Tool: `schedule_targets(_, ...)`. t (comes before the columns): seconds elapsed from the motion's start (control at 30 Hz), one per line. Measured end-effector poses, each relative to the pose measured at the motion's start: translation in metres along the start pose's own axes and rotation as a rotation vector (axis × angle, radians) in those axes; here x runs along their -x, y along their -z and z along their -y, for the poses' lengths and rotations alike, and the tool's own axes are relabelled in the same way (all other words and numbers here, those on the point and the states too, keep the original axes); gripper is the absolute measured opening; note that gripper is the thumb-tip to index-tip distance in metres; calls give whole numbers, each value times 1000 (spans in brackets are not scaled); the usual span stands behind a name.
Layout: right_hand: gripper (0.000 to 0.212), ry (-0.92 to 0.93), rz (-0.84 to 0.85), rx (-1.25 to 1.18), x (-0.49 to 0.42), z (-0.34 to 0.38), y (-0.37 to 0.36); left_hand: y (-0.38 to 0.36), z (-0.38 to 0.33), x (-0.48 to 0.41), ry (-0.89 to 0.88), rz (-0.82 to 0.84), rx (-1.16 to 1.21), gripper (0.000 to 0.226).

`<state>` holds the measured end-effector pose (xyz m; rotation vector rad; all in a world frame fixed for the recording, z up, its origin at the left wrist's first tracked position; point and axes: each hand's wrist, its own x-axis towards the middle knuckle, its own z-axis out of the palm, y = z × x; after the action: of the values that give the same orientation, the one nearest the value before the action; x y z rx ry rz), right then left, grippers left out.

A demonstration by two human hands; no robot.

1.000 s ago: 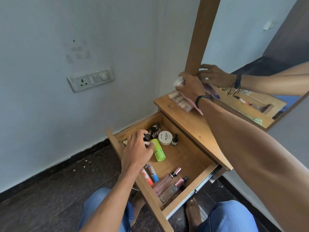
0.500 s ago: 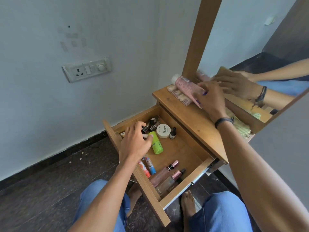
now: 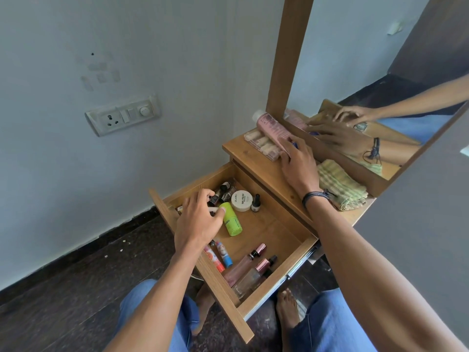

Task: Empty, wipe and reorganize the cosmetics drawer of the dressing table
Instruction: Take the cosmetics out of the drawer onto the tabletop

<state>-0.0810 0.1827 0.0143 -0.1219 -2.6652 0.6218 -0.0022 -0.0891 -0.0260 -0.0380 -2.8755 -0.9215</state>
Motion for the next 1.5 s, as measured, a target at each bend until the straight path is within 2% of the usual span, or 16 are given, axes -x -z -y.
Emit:
schedule_targets(0.33, 47, 33, 13, 199, 1, 5, 0, -1, 1, 0, 2, 10, 8, 43)
schedule_targets(0.53, 39, 30, -141, 176, 11, 8, 6, 0, 1, 2, 20, 24, 26, 43)
schedule_targets(0.73, 32, 54, -183, 148, 16, 11, 9, 1, 0, 3, 8, 18, 23, 41)
schedule_targets(0.93, 25, 106, -315, 28, 41, 34, 11, 4, -3, 5, -5, 17, -6, 38)
schedule_targets(1.0, 19, 192, -253, -38, 63, 48, 6, 4, -3, 4, -10, 21, -6, 37)
schedule_targets(1.1, 15, 191, 27, -91, 103, 64, -10, 3, -1, 3, -20, 23, -15, 35)
schedule_targets(1.23, 39, 95, 348, -2, 147, 77, -45, 1, 2, 1, -33, 13, -22, 33)
schedule_targets(1.33, 56, 21, 399, 23, 158, 81, -61, 0, 3, 0, -37, 22, -36, 37)
schedule_targets(1.5, 56, -38, 363, 16, 155, 80, -70, -2, 4, -2, -34, 13, -41, 38)
